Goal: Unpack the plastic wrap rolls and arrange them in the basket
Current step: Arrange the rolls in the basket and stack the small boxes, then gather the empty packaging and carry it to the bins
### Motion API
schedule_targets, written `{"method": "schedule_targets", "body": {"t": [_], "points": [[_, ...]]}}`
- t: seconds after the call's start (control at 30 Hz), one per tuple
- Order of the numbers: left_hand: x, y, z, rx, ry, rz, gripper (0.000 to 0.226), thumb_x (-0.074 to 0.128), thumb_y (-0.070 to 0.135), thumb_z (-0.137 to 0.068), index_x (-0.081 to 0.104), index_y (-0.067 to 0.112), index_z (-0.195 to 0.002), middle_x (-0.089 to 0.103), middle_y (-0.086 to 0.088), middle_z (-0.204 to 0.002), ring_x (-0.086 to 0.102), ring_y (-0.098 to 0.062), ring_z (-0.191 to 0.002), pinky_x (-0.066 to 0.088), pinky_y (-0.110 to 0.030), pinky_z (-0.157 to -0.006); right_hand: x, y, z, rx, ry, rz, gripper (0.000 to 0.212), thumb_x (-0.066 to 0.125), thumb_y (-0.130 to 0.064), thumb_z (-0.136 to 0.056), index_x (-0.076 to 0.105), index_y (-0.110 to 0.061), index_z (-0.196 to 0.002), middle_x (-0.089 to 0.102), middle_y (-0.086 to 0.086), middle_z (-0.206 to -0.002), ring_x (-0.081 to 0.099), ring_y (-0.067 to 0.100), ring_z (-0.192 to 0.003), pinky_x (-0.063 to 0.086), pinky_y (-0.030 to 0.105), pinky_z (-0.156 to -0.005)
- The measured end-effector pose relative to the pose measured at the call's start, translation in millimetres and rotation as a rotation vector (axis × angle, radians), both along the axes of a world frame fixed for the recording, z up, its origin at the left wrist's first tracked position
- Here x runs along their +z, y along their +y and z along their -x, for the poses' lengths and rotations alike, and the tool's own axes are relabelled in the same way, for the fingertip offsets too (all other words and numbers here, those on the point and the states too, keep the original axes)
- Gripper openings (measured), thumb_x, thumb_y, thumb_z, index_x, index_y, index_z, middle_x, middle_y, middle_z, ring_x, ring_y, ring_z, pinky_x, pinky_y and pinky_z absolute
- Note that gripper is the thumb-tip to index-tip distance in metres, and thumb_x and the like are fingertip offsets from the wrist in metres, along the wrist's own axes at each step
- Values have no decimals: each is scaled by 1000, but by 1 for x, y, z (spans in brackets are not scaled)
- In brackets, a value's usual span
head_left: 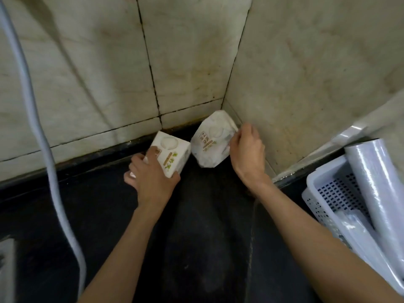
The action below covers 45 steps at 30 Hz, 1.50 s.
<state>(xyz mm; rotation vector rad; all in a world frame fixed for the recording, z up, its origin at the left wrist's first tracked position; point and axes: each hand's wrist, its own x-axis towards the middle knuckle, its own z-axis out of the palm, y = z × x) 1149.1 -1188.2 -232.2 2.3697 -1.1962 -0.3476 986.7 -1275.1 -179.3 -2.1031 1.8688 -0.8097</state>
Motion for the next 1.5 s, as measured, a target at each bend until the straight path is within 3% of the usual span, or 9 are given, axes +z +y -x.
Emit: {"method": "schedule_targets", "body": {"t": [0.17, 0.27, 0.33, 0.5, 0.67, 0.97, 1.17, 1.3, 1.5], "points": [[-22, -13, 14, -281, -41, -7, 77, 72, 28, -70, 31, 21, -135, 32, -14, -138, 25, -31, -129, 9, -55, -109, 35, 4, 9, -43, -146, 133, 12, 42, -7, -93, 51, 0, -90, 54, 18, -91, 43, 21, -68, 28, 28, -59], [-32, -24, 11, -369, 6, 72, 78, 68, 22, -77, 23, 22, -141, 19, -8, -152, 6, -29, -141, 4, -55, -113, 40, 3, 8, -48, -291, 63, 11, 42, -9, -93, 47, -7, -84, 57, 14, -85, 52, 24, -72, 42, 36, -63], [-35, -24, 8, -237, 117, 179, 87, 73, 21, -74, 19, 19, -143, 15, -10, -153, 8, -29, -141, 12, -49, -113, 37, 0, 4, -37, -397, -34, 16, 42, -10, -94, 43, -11, -78, 60, 15, -84, 62, 30, -76, 54, 44, -68], [-42, -17, 11, 125, 555, 247, 88, 81, 25, -65, 30, 12, -136, 34, -11, -134, 36, -22, -124, 32, -32, -102, 11, -11, -11, -174, -674, -367, 26, 44, -10, -94, 40, -17, -70, 61, 8, -81, 68, 17, -61, 60, 28, -57], [-38, -42, 15, 183, 629, 341, 58, 73, 11, -74, 45, 7, -124, 44, -13, -128, 50, -22, -113, 38, -25, -94, -13, -33, -29, -317, -797, -525, 26, 44, -8, -94, 43, -16, -68, 58, 6, -68, 60, 16, -53, 59, 37, -67], [-46, -45, 15, 146, 694, 277, 57, 70, 12, -78, 42, 6, -128, 44, -15, -133, 50, -25, -117, 43, -37, -101, -30, -40, -28, -260, -910, -742, 18, 43, -2, -90, 59, -2, -96, 58, 9, -80, 59, 21, -80, 55, 35, -86], [-25, -4, 17, 48, 699, 177, 63, 61, 25, -86, 29, 11, -139, 40, -13, -140, 45, -24, -123, 39, -35, -103, -10, 6, 1, -139, -733, -720, 36, 46, -17, -94, 47, -9, -129, 60, 6, -107, 55, 17, -95, 52, 33, -87], [-3, 53, 48, -282, 476, 120, 58, 58, 28, -87, 32, 15, -138, 37, -8, -141, 40, -19, -127, 33, -29, -106, 7, 79, 51, 40, -381, -465, 35, 50, -20, -93, 48, -11, -127, 63, 9, -112, 57, 15, -95, 41, 18, -79], [31, 121, 117, -790, 157, 67, 50, 52, 30, -90, 36, 16, -135, 39, -5, -140, 37, -18, -129, 34, -33, -109, 12, 205, 145, 63, -94, -370, 40, 51, -21, -92, 44, -15, -131, 57, 8, -128, 53, 20, -119, 41, 34, -102]]}}
